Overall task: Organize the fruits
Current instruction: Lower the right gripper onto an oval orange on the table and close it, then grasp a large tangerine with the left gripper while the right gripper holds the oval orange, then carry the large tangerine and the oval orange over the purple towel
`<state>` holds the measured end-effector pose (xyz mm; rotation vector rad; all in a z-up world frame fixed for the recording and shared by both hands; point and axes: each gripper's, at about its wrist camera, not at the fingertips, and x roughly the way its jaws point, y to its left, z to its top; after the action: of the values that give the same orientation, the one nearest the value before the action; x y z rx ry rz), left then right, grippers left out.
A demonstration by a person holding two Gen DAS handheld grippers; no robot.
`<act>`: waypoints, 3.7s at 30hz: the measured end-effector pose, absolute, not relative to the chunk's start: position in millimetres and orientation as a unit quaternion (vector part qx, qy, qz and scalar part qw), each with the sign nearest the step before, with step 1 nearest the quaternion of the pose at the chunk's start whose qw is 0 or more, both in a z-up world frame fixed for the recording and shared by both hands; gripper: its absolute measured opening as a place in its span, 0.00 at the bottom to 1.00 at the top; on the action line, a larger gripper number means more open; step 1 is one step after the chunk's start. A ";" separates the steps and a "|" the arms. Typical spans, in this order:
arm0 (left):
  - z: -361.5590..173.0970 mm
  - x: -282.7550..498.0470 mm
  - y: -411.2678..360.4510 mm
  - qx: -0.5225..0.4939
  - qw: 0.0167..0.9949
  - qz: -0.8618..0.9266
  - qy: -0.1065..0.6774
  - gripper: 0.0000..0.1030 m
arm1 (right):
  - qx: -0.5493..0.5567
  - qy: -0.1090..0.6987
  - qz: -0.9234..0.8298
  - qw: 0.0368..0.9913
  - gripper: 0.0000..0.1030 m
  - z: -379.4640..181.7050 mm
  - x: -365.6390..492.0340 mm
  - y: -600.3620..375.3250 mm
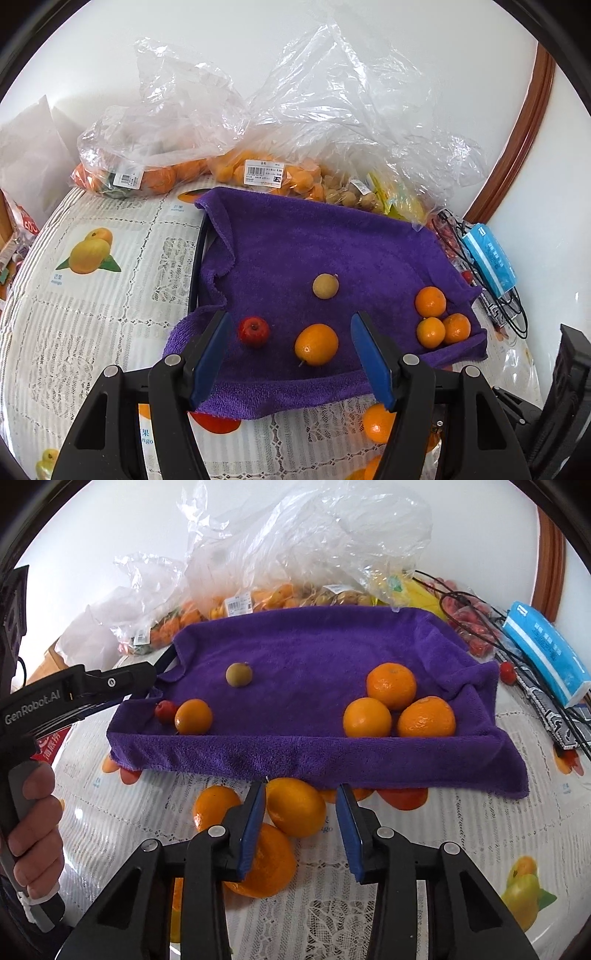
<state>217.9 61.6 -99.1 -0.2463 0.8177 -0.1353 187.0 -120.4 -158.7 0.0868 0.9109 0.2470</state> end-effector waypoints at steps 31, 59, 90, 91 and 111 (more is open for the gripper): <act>-103.4 218.6 64.5 -0.127 0.902 -0.073 0.406 0.64 | 0.042 0.446 0.103 0.888 0.31 -172.9 179.8 -149.9; -144.4 133.4 -19.5 -0.041 0.870 -0.181 0.457 0.62 | 0.023 0.408 0.044 0.912 0.31 -169.6 117.8 -209.2; -111.9 122.5 15.9 -0.073 0.897 -0.106 0.423 0.40 | 0.040 0.370 0.070 0.925 0.31 -138.3 110.4 -186.5; -109.5 124.1 17.4 -0.076 0.898 -0.103 0.421 0.40 | 0.041 0.368 0.070 0.926 0.31 -135.6 112.2 -185.3; -71.1 185.0 37.3 -0.088 0.920 -0.069 0.376 0.41 | 0.049 0.318 0.073 0.944 0.31 -90.0 178.7 -171.1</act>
<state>185.0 37.3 -71.1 -0.1802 0.7719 -0.1419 178.7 -171.1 -90.0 0.0998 0.6490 0.1498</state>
